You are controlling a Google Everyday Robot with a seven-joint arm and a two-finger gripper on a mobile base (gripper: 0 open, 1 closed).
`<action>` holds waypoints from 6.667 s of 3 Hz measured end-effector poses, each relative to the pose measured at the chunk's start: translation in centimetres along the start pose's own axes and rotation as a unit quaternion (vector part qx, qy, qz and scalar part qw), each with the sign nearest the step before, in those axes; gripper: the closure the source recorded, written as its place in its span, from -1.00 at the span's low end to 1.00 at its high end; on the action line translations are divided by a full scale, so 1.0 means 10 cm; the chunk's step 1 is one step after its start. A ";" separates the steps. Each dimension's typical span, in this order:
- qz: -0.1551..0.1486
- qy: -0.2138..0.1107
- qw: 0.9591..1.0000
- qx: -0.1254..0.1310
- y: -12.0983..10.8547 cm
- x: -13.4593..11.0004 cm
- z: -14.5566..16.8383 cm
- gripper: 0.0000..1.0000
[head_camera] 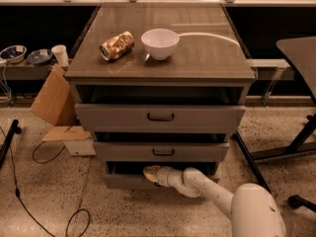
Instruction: Open bottom drawer
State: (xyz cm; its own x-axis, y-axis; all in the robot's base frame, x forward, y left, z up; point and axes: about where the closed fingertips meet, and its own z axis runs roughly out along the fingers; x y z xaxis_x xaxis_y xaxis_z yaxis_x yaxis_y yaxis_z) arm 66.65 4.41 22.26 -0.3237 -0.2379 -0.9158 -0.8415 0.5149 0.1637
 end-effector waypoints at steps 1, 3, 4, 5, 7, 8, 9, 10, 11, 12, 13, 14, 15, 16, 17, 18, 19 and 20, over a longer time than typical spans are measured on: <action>0.024 0.007 0.999 0.023 -0.01 0.01 0.04 1.00; 0.054 0.015 0.996 0.065 -0.01 0.07 0.07 1.00; 0.062 0.016 0.995 0.078 0.00 0.10 0.08 0.64; 0.066 0.017 0.994 0.085 0.00 0.12 0.07 0.24; 0.067 0.018 0.994 0.086 0.01 0.13 0.07 -0.85; 0.068 0.019 0.994 0.086 0.01 0.14 0.07 -1.00; 0.068 0.026 0.994 0.083 0.02 0.18 0.07 -1.00; 0.063 0.036 0.995 0.075 0.05 0.19 0.07 -1.00; 0.039 0.067 0.996 0.033 0.18 0.18 0.12 -1.00; 0.009 0.118 0.993 -0.022 0.38 0.25 0.15 -1.00; -0.023 0.180 0.980 -0.082 0.63 0.40 0.16 -1.00; -0.051 0.236 0.962 -0.126 0.83 0.55 0.08 -1.00; -0.057 0.247 0.958 -0.131 0.86 0.56 0.06 -1.00; -0.069 0.307 0.938 -0.147 0.99 0.73 -0.10 -1.00; -0.076 0.365 0.914 -0.159 1.10 0.89 -0.30 -1.00; -0.076 0.365 0.914 -0.159 1.11 0.87 -0.31 -1.00; -0.072 0.422 0.887 -0.172 1.23 1.12 -0.57 -1.00; -0.065 0.448 0.873 -0.181 1.30 1.25 -0.76 -1.00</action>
Offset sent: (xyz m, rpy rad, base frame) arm 0.0035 -0.0018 -0.0096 -0.0288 0.0884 -0.1880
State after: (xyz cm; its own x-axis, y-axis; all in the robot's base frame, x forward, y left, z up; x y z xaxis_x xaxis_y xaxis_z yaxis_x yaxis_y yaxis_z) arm 48.38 1.85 15.69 -0.2876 -0.9070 -0.3076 -0.9255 0.1805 0.3330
